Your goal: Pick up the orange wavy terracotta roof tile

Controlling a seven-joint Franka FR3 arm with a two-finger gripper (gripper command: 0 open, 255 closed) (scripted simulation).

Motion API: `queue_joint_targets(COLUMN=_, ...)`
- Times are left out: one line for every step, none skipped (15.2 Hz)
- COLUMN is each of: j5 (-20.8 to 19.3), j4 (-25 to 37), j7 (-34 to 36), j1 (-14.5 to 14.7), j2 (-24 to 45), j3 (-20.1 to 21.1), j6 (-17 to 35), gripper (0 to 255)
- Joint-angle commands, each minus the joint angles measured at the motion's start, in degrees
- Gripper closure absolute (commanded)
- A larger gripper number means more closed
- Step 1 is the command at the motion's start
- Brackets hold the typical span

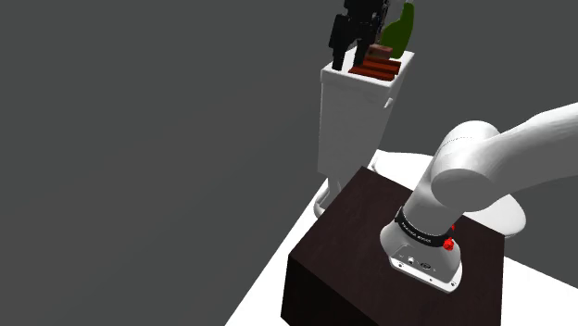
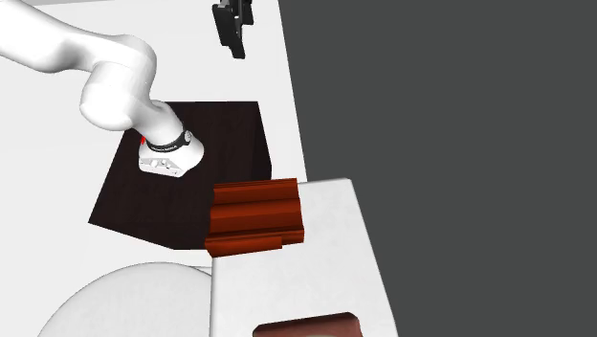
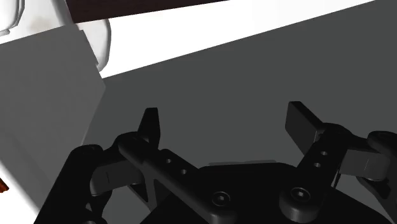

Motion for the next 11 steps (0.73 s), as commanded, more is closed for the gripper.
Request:
queue_joint_targets(j5=0.00, j4=0.00, j7=0.00, j1=0.00, j2=0.00, j3=0.00, j6=0.00, gripper=0)
queue_joint_targets(j5=0.54, j4=1.33, j7=-1.46, j1=-0.40, j2=0.76, j3=-2.27, j6=-1.05, gripper=0)
queue_joint_targets(j5=1.10, j4=2.72, j7=-2.91, j1=-0.77, j2=1.63, j3=-4.55, j6=-2.12, gripper=0)
queue_joint_targets(j5=1.69, j4=4.15, j7=-4.36, j1=-1.10, j2=2.62, j3=-6.84, j6=-3.22, gripper=0)
queue_joint_targets(j5=2.32, j4=5.64, j7=-5.81, j1=-1.40, j2=3.72, j3=-9.13, j6=-4.34, gripper=0)
queue_joint_targets(j5=2.98, j4=7.18, j7=-7.26, j1=-1.64, j2=4.93, j3=-11.45, j6=-5.49, gripper=0)
queue_joint_targets(j5=3.68, j4=8.77, j7=-8.73, j1=-1.84, j2=6.26, j3=-13.79, j6=-6.67, gripper=0)
queue_joint_targets(j5=4.45, j4=10.40, j7=-10.23, j1=-2.01, j2=7.70, j3=-16.14, j6=-7.89, gripper=0)
queue_joint_targets(j5=5.25, j4=12.09, j7=-11.74, j1=-2.12, j2=9.27, j3=-18.55, j6=-9.16, gripper=0)
queue_joint_targets(j5=6.13, j4=13.82, j7=-13.30, j1=-2.20, j2=10.96, j3=-20.99, j6=-10.47, gripper=0)
queue_joint_targets(j5=7.07, j4=15.60, j7=-14.91, j1=-2.24, j2=12.78, j3=-23.47, j6=-11.83, gripper=0)
